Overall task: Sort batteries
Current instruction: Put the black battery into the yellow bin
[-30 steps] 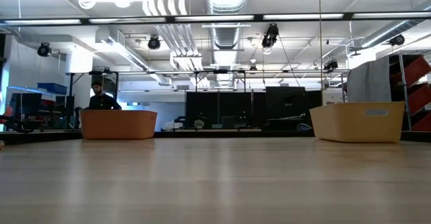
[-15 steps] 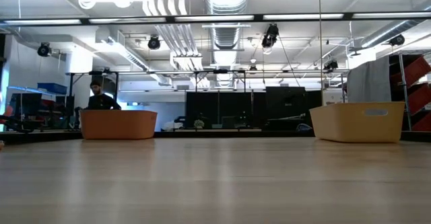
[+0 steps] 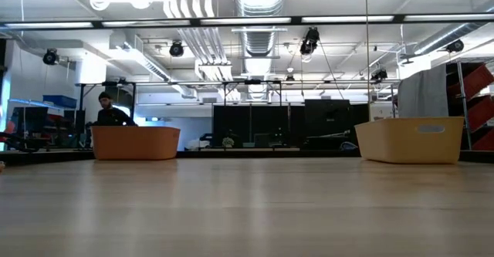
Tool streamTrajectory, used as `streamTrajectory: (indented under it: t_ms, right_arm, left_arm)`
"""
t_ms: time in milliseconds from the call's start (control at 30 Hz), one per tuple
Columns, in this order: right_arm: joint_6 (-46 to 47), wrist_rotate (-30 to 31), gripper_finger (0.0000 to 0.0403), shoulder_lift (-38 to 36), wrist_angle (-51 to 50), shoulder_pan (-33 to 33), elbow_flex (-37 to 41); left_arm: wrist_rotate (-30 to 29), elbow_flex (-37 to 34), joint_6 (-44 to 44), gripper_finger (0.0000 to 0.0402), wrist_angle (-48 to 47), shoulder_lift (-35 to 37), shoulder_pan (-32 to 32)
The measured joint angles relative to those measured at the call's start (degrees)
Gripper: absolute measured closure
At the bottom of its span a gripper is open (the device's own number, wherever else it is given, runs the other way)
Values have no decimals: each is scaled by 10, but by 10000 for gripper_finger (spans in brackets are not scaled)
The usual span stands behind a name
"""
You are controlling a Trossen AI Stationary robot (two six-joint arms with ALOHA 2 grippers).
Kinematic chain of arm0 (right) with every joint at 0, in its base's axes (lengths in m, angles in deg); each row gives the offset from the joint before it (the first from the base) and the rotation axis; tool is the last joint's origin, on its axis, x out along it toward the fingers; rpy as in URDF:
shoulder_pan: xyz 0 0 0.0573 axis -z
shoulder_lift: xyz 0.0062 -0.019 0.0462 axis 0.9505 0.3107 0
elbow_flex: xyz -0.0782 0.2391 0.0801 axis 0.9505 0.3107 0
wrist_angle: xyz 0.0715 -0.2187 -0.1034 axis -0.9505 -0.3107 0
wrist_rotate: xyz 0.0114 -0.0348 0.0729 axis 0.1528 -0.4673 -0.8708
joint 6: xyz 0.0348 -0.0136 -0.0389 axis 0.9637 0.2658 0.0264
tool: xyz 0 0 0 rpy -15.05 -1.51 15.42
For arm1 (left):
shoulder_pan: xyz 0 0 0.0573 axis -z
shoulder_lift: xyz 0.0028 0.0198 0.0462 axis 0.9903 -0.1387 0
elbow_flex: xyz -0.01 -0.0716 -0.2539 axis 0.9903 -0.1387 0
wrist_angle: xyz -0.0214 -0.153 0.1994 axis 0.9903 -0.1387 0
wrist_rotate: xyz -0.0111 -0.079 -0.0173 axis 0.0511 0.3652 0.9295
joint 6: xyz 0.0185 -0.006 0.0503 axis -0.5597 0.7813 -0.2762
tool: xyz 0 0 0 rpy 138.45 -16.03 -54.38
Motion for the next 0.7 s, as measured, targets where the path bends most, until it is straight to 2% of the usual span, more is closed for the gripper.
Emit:
streamTrajectory:
  t_ms: [100, 167, 267, 367, 467, 567, 700]
  right_arm:
    - [-3, 24, 364, -21, -148, 21, -32]
    - [-14, 66, 364, -27, -277, 40, -52]
    - [-4, 146, 364, -29, -461, 75, -59]
    - [41, 179, 364, -30, -598, 124, -38]
    - [64, 182, 364, -35, -654, 177, 22]
    - [72, 179, 364, -38, -643, 226, 99]
    - [131, 161, 364, -41, -622, 287, 198]
  left_arm:
    - [-46, 0, 17, 231, -110, 38, 10]
    - [-87, 0, 45, 220, -199, 60, 16]
    - [-150, 0, 124, 206, -332, 80, 19]
    - [-188, -1, 199, 192, -427, 87, 18]
    - [-223, -1, 217, 177, -467, 80, 16]
    - [-266, -1, 217, 166, -472, 69, 13]
    - [-299, -1, 217, 156, -472, 60, -1]
